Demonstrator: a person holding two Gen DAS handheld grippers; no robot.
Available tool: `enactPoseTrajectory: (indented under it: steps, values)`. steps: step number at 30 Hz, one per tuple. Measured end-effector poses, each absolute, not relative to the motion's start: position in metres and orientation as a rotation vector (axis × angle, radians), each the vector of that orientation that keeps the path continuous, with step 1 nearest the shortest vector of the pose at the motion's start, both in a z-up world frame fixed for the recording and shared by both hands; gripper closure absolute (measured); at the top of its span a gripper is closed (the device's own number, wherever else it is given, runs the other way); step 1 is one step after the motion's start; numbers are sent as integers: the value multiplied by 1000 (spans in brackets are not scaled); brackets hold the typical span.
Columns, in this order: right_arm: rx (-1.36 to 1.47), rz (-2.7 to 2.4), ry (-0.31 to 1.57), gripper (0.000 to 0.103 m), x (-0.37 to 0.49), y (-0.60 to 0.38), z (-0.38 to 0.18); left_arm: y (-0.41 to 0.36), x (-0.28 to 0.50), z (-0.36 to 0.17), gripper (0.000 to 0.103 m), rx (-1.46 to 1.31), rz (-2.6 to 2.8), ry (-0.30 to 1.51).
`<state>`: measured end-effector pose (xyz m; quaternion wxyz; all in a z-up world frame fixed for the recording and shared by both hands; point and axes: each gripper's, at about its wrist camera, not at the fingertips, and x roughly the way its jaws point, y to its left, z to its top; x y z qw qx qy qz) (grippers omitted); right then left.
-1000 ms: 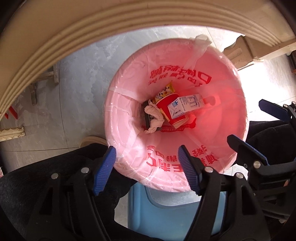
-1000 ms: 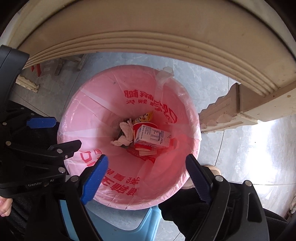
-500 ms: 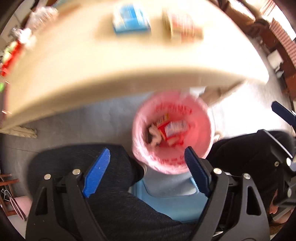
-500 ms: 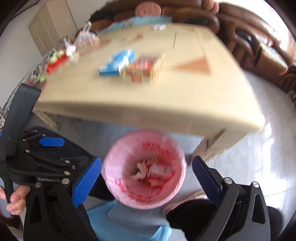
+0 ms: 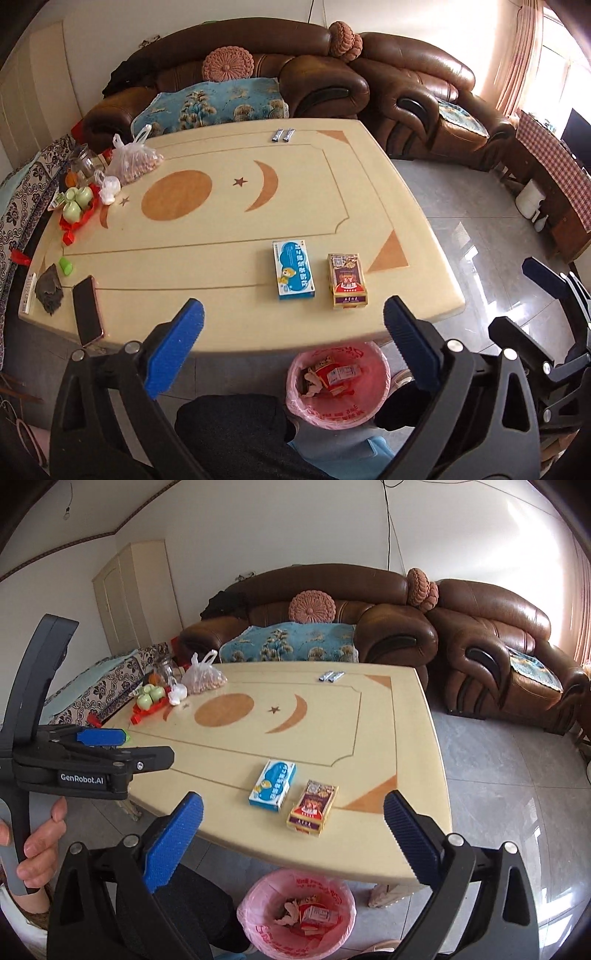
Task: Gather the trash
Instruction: 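Move the left tool to the blue medicine box while the right tool approaches the playing-card box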
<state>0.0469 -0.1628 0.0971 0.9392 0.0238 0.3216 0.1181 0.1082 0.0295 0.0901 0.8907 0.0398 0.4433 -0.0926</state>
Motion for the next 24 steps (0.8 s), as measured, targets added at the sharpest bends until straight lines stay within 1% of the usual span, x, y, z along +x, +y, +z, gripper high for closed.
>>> enactPoseTrajectory:
  steps: [3,8,18,24]
  values:
    - [29,216,626,7,56,-160,110,21,114,96,8,105,-206,923]
    - [25,203,625,7,71,-157,113,20,136,89,8,94,-213,954]
    - [67,198,708,7,109,-161,79,22,178,55,8,74,-196,1022]
    - [80,180,740,7,130,-165,59,23,204,24,8,74,-174,1086]
